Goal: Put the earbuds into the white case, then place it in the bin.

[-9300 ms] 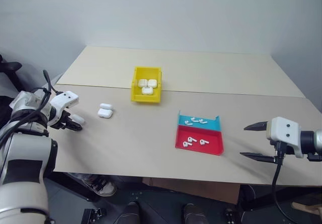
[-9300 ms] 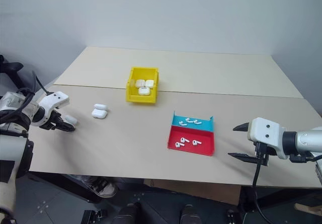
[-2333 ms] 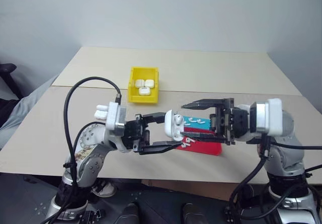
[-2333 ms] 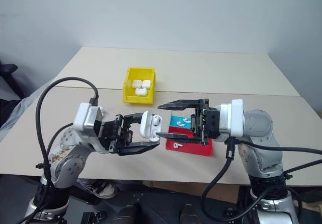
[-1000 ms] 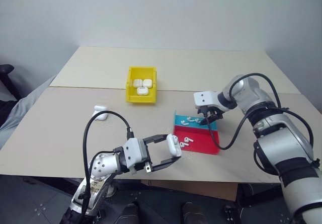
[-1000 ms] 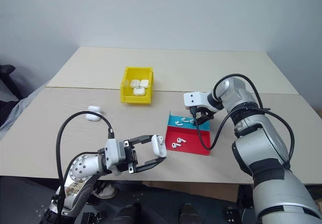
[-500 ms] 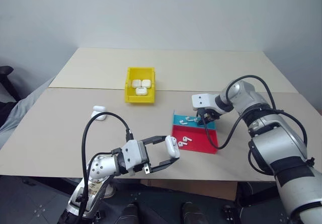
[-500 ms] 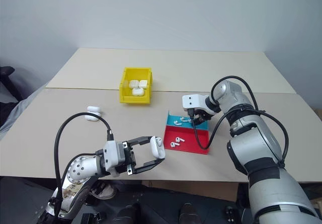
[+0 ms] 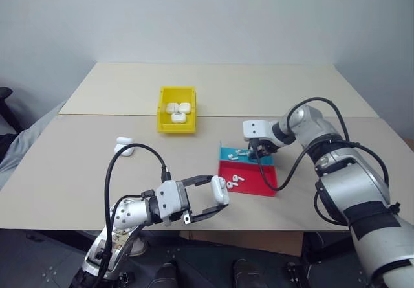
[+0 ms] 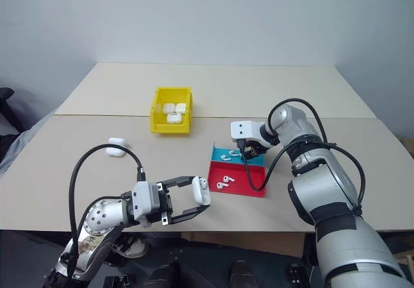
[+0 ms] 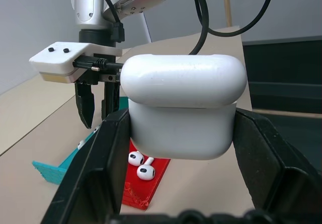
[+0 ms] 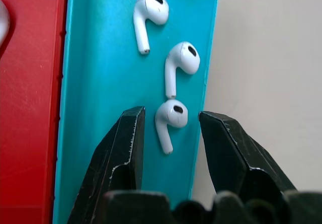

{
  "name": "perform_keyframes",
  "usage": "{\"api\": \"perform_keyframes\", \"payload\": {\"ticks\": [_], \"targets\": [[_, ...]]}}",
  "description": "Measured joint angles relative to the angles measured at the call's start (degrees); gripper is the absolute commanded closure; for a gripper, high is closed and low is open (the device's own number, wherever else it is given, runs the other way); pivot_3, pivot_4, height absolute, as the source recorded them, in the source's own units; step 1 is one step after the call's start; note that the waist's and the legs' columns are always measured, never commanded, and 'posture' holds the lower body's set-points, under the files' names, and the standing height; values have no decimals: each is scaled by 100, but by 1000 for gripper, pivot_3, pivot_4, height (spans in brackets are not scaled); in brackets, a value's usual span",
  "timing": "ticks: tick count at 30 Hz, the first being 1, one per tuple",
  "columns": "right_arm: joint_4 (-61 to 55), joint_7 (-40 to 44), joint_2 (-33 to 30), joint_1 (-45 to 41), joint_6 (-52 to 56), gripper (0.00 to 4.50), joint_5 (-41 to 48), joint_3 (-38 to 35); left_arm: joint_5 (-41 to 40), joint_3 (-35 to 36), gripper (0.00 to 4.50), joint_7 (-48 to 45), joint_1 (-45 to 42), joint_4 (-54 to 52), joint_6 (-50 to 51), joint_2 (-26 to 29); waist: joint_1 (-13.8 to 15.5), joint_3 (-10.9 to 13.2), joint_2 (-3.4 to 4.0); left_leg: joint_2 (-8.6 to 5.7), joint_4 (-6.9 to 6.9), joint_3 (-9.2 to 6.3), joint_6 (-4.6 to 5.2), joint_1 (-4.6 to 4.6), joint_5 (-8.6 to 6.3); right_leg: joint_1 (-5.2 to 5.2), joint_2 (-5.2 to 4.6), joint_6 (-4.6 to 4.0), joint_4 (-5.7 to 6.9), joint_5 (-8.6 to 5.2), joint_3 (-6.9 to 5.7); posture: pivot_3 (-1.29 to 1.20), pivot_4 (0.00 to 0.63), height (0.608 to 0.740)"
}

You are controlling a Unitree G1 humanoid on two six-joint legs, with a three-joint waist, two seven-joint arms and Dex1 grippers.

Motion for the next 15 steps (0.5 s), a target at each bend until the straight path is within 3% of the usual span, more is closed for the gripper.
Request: {"api": "perform_keyframes", "payload": {"ticks": [13,15], "targets": [[149,38,28,0,3,2384,-5,-12,0,0,1736,23,16,-35,12,62,-2,0,0,0,0,-1,0,1,0,0,0,0,1,0,0,0,150,740],[157,33,28,0,3,2789,-5,-12,1,0,1736,40,15,-35,12,62,-1,0,0,0,0,-1,0,1,0,0,0,0,1,0,0,0,150,740]]}}
